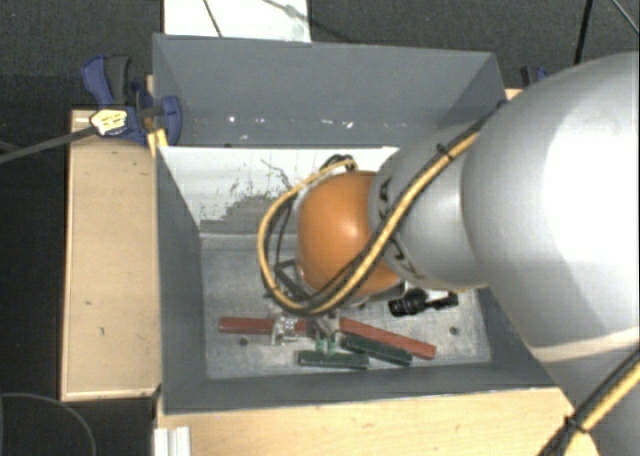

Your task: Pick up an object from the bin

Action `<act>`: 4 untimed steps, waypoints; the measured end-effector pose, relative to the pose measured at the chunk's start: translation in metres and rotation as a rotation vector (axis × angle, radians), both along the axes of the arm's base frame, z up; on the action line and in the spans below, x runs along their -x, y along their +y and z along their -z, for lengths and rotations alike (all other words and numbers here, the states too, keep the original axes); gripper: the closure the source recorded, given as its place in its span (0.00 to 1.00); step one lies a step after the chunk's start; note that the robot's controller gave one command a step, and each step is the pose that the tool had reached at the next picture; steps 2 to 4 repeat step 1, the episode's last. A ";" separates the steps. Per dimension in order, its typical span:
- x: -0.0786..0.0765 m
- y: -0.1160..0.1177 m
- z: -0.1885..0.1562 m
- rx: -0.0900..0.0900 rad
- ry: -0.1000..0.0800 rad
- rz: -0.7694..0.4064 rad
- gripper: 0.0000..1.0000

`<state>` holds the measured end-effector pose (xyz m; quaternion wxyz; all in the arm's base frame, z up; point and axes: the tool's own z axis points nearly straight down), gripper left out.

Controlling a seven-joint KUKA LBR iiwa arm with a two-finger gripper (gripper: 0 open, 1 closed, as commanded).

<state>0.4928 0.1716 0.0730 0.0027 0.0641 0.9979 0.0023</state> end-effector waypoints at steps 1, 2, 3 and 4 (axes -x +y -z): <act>-0.016 -0.009 -0.188 0.001 -0.004 0.005 1.00; -0.016 -0.009 -0.188 0.001 -0.004 0.005 1.00; -0.016 -0.009 -0.188 0.001 -0.004 0.005 1.00; -0.016 -0.009 -0.188 0.001 -0.004 0.005 1.00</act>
Offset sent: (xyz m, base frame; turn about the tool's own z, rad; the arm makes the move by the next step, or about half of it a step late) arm 0.0000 0.0000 0.0000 0.0000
